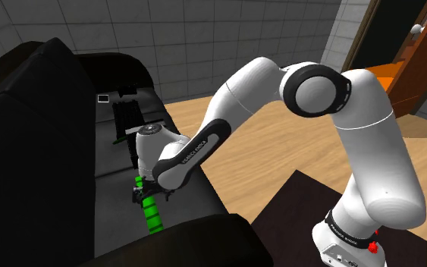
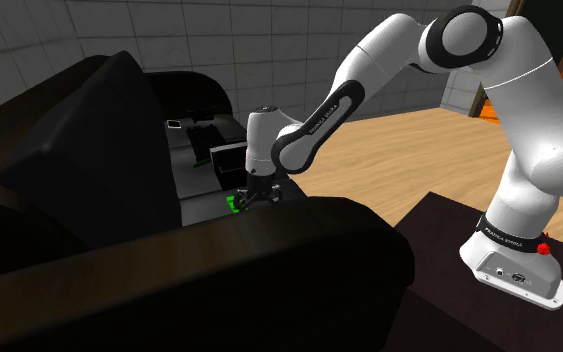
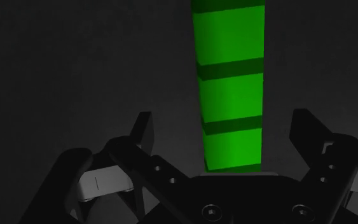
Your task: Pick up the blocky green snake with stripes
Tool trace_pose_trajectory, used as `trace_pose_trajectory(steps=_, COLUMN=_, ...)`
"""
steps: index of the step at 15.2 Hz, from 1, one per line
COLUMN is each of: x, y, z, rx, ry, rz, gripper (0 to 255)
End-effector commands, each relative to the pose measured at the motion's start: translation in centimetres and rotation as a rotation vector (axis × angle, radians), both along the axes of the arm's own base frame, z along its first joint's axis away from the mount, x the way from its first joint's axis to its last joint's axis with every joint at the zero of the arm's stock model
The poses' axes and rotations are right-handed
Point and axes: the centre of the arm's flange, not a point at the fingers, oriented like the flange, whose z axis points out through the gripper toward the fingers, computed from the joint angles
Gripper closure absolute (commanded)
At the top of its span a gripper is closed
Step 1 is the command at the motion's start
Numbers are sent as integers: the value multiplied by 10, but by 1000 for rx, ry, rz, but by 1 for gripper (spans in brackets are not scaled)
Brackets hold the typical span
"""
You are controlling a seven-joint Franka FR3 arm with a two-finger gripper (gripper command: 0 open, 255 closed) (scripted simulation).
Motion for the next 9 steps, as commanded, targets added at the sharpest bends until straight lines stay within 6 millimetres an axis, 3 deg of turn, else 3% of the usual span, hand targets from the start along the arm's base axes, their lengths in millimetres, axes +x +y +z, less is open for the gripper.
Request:
trace_pose_trajectory(steps=1, x=17, y=15, z=-16, rx=0, ry=2, rz=-23, gripper=0)
trace_pose_trajectory(steps=9, x=19, y=17, z=-58, rx=0, ry=2, rz=-26, gripper=0)
